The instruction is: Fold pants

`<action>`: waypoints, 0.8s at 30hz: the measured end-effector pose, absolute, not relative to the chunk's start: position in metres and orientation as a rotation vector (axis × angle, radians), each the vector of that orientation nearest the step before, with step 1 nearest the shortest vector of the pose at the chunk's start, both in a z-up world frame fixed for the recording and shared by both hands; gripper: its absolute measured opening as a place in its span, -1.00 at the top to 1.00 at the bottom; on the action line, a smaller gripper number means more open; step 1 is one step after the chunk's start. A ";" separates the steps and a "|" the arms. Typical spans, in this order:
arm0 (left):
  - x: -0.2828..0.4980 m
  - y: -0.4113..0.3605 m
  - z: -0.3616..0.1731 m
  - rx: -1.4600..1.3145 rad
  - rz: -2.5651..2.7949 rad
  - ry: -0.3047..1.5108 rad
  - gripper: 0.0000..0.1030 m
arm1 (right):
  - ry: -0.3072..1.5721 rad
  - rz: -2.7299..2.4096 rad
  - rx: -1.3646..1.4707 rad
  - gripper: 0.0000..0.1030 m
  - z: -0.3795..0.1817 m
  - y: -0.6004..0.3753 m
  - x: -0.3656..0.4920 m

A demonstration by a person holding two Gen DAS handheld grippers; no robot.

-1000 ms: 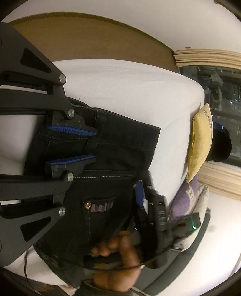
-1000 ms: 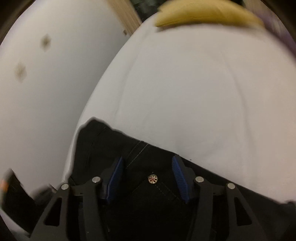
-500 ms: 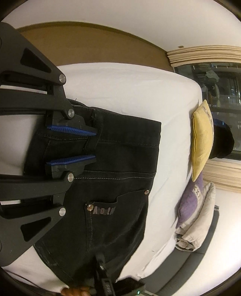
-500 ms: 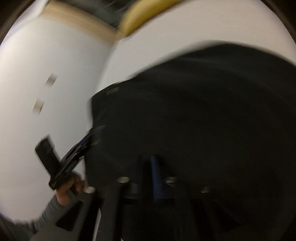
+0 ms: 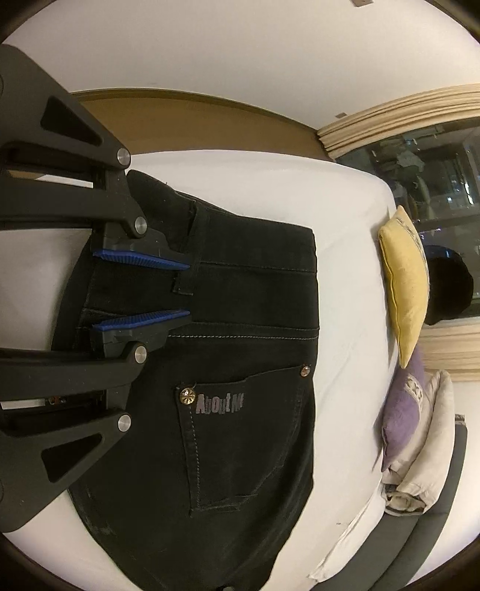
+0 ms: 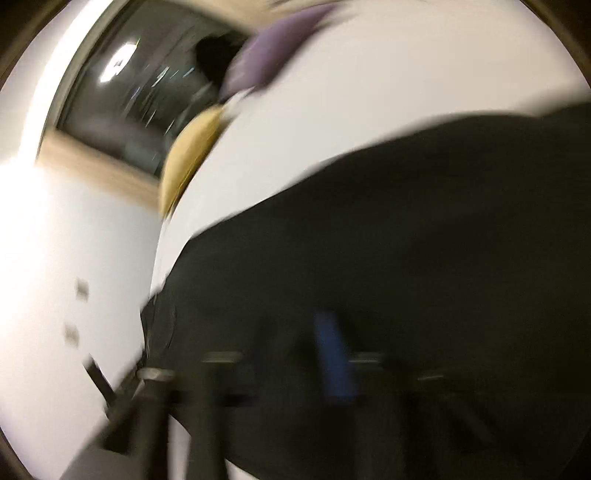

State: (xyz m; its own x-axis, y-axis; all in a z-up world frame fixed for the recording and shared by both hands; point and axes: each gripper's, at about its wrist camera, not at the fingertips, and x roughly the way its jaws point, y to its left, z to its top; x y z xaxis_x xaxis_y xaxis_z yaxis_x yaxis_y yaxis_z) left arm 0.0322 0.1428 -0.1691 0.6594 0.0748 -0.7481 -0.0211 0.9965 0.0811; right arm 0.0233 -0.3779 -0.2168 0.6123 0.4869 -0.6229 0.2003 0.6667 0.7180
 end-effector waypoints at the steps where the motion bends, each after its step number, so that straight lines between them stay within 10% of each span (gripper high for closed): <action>1: 0.032 0.142 -0.167 0.068 0.056 0.851 0.57 | 0.892 0.126 0.859 1.00 -0.216 -0.400 0.013; 4: 0.031 0.138 -0.155 0.059 0.077 0.843 0.57 | 0.837 -0.118 0.896 0.84 -0.210 -0.455 -0.027; 6: 0.028 0.131 -0.146 0.039 0.079 0.826 0.57 | 0.774 -0.213 0.896 -0.02 -0.193 -0.456 -0.061; 9: 0.023 0.109 -0.135 0.016 0.030 0.806 0.57 | 0.670 -0.222 0.920 -0.70 -0.175 -0.440 -0.102; 24: 0.001 -0.027 -0.130 0.042 -0.327 0.834 0.57 | 0.585 -0.345 1.391 -0.73 -0.250 -0.493 -0.163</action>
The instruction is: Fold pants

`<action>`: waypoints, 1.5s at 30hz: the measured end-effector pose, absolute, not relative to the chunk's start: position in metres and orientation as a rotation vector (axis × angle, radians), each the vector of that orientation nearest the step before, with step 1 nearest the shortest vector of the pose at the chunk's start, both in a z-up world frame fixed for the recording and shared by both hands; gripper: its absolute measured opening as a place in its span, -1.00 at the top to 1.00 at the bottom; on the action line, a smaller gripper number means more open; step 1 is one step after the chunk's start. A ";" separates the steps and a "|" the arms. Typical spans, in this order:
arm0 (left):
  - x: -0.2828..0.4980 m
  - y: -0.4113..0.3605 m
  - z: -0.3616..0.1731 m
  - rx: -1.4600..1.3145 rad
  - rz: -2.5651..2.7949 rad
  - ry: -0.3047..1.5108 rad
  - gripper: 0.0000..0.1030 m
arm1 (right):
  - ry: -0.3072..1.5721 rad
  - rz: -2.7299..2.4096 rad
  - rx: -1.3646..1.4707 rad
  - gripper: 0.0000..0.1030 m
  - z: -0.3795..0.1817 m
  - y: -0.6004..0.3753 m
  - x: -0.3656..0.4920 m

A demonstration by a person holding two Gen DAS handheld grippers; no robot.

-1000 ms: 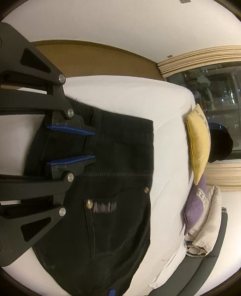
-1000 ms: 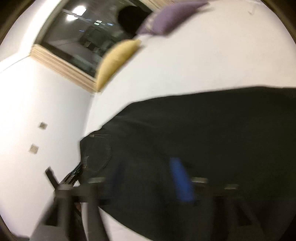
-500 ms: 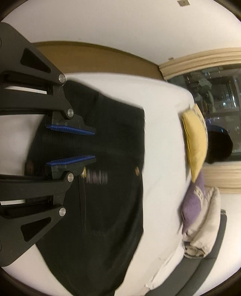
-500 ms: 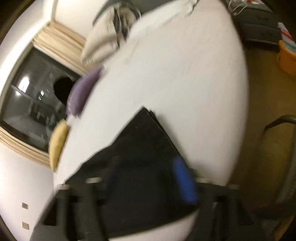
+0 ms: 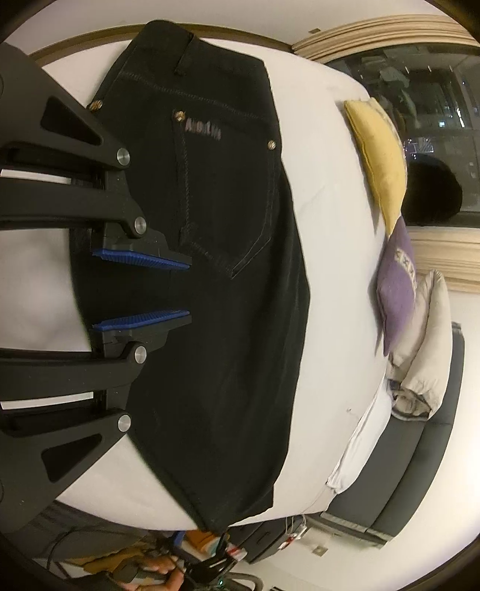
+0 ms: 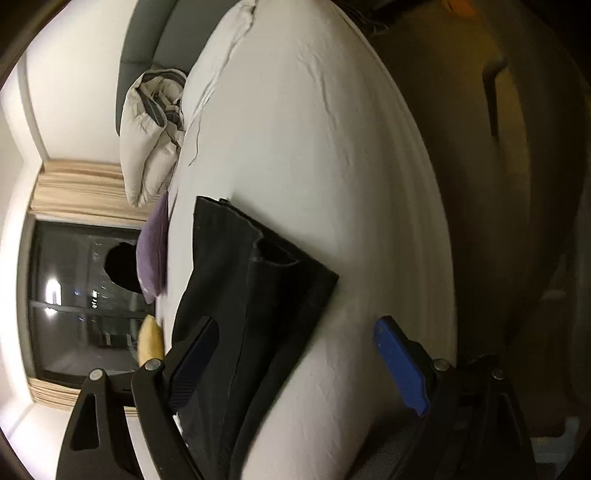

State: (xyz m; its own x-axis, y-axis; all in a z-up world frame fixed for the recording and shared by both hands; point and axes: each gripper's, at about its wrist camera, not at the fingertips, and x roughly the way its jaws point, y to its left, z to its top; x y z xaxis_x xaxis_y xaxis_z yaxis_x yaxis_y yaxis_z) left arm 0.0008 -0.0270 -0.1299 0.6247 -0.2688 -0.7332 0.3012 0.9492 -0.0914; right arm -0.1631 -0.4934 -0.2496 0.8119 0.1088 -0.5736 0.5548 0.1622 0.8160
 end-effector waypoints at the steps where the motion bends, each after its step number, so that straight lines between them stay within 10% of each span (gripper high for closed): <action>1: 0.000 -0.029 -0.131 0.039 -0.329 0.839 0.57 | 0.580 -0.352 1.387 -0.73 -0.249 -0.494 -0.163; 31: -0.001 -0.017 -0.145 0.006 -0.373 0.879 0.57 | 0.318 -0.134 1.600 0.09 -0.270 -0.508 -0.169; 35: 0.002 -0.021 -0.147 0.008 -0.385 0.889 0.57 | 0.372 -0.151 1.562 0.74 -0.270 -0.509 -0.164; 45: 0.049 -0.055 -0.158 -0.033 -0.460 0.975 0.57 | 0.428 -0.204 1.419 0.81 -0.242 -0.508 -0.153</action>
State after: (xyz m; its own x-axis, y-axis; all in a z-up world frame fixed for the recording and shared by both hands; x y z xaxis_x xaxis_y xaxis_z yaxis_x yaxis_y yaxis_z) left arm 0.0486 -0.0554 -0.1582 0.4730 -0.3900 -0.7900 0.3612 0.9037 -0.2299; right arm -0.1527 -0.5079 -0.2422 0.9070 0.1149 -0.4052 0.3873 0.1505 0.9096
